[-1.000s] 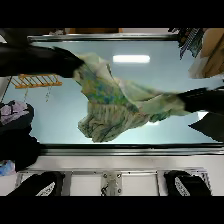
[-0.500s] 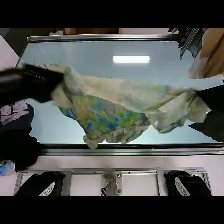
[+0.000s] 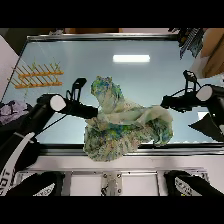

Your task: Fold the clothes and pants, and hang the long-sleeved shirts on hangers.

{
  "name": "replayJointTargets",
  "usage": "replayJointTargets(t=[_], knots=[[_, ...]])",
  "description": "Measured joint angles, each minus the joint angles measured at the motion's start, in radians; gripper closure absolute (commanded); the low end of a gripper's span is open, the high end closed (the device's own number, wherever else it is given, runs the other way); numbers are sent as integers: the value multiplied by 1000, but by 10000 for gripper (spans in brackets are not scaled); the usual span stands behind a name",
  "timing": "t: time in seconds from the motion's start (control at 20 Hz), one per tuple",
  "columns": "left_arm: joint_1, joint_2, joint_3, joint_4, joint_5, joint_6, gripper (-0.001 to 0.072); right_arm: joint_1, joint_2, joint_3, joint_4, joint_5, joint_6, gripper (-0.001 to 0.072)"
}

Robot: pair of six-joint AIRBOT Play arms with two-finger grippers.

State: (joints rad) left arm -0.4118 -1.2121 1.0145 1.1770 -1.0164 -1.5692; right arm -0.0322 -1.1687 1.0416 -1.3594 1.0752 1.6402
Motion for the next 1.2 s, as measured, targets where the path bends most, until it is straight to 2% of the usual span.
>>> replayJointTargets(t=[0.15,0.3,0.55,0.85,1.2], knots=[[-21,-85,51,0,2,26,696,4,-26,31,-13,-55,-86,61],[-27,-122,89,4,0,42,695,51,15,53,-26,-44,-158,62],[-27,-139,109,8,-9,51,695,295,37,7,-131,-10,-227,63],[-22,-142,113,9,-20,56,695,578,-121,-58,-359,-95,-171,63],[-21,-142,113,9,-24,56,696,659,-232,-68,-525,-130,-68,63]])
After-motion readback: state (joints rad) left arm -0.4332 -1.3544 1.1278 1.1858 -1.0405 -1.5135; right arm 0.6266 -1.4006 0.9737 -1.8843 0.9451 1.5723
